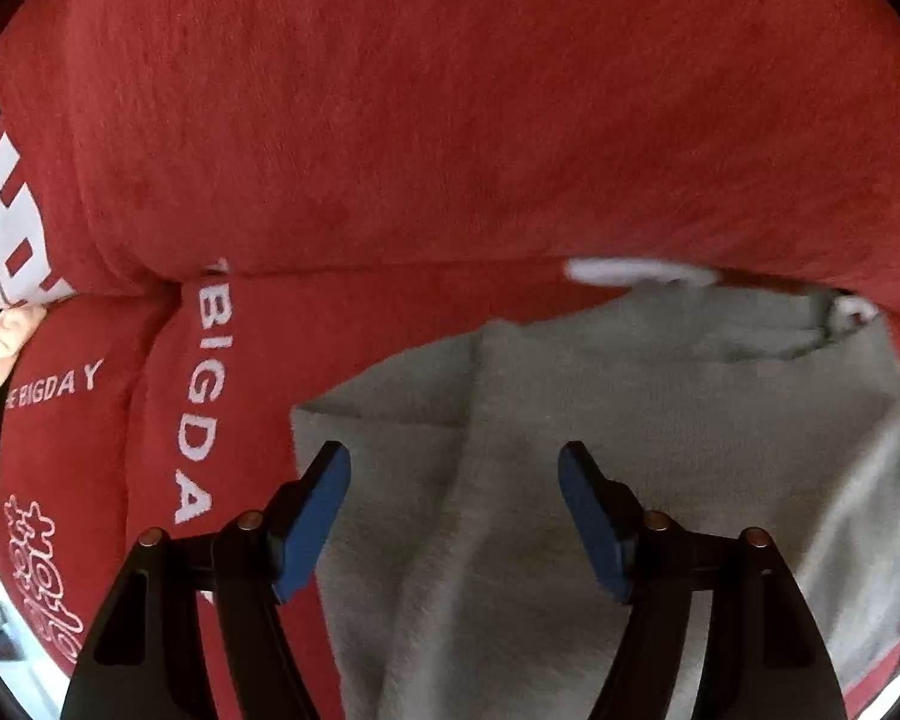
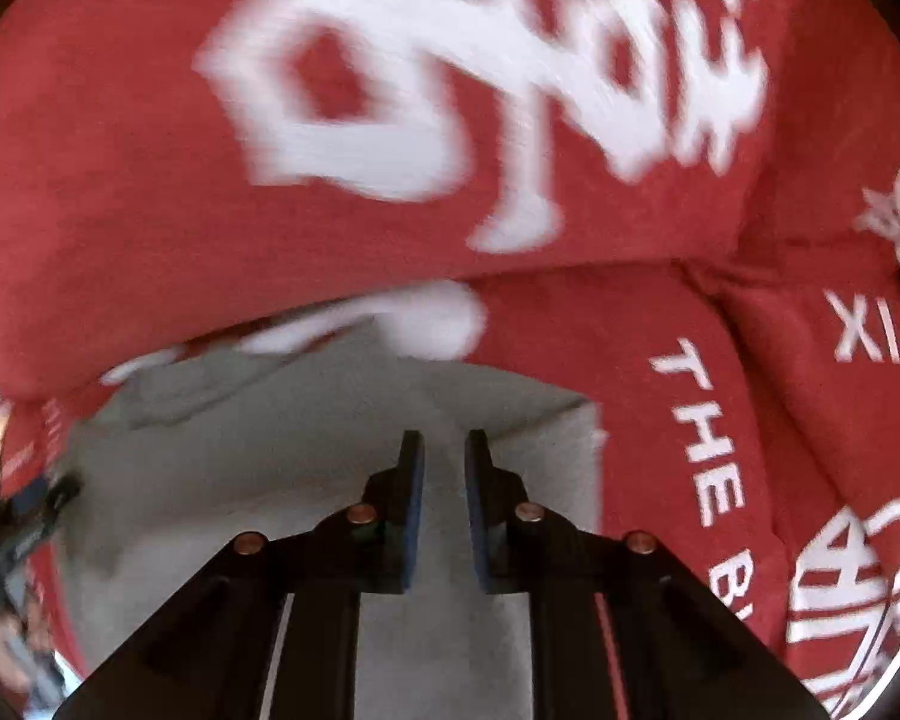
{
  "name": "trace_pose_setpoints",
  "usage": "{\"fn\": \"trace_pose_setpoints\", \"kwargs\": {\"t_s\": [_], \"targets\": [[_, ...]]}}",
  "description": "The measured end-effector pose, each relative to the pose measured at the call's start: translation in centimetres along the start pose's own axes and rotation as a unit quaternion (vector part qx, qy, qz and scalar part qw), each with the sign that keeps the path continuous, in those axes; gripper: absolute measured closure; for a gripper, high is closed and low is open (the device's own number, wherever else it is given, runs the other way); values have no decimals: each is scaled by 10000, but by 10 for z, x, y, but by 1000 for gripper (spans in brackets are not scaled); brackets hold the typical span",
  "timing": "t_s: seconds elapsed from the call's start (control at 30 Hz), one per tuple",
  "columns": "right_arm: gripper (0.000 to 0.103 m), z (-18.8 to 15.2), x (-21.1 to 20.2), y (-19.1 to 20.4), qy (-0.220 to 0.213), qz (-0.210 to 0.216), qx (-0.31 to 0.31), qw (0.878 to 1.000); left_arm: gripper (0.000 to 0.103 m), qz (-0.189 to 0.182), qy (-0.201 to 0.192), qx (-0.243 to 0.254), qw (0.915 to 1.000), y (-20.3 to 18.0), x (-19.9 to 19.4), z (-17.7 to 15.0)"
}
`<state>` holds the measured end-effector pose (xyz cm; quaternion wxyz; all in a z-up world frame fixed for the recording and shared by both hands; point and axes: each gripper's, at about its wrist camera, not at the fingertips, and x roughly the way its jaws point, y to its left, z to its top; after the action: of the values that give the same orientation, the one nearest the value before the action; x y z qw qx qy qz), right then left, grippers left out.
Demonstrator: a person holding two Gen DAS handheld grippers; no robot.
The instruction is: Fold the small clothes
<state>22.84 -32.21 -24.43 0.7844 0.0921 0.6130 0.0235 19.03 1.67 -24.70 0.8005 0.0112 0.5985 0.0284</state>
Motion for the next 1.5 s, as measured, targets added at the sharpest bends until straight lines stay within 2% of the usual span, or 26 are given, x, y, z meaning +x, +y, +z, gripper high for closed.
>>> {"fn": "trace_pose_setpoints", "kwargs": {"t_s": [0.13,0.23,0.4,0.53,0.57,0.6,0.73,0.83,1.0,1.07,1.13,1.3,1.5], "targets": [[87,-29,-20,31,184,550,-533,9969,30,-235,-22,133,9996,-13,-25,-18],[87,-56,-23,38,503,700,-560,9947,30,-361,33,270,9990,-21,-39,-40],[87,-104,-29,12,896,460,-71,9949,30,-516,278,533,9969,-35,-52,-91],[87,-141,-18,-9,1185,-65,-169,9928,30,-434,766,760,9932,-41,-36,-131],[88,-150,-14,-17,1320,-127,-164,9910,30,-409,873,739,9926,-39,-32,-142],[88,-157,-17,-24,1235,-17,-115,9923,28,-446,855,677,9930,-37,-32,-145],[87,-166,-24,-27,1228,10,-117,9924,26,-487,830,590,9936,-33,-36,-155],[79,-170,-24,-23,1271,-8,-75,9919,26,-483,899,580,9931,-35,-39,-156],[75,-172,-25,-12,1298,-132,-106,9914,26,-802,841,-60,9932,-12,-52,-153],[75,-173,-27,-5,1269,-237,-132,9915,26,-744,874,-65,9934,-7,-51,-156],[75,-174,-27,8,1242,-297,-233,9915,26,-517,956,45,9941,-3,-45,-162],[75,-177,-29,40,1314,63,-280,9909,26,-641,1282,-391,9889,17,-35,-174],[73,-183,-22,87,1482,640,-397,9861,26,-590,1307,-440,9887,21,-36,-181]]}}
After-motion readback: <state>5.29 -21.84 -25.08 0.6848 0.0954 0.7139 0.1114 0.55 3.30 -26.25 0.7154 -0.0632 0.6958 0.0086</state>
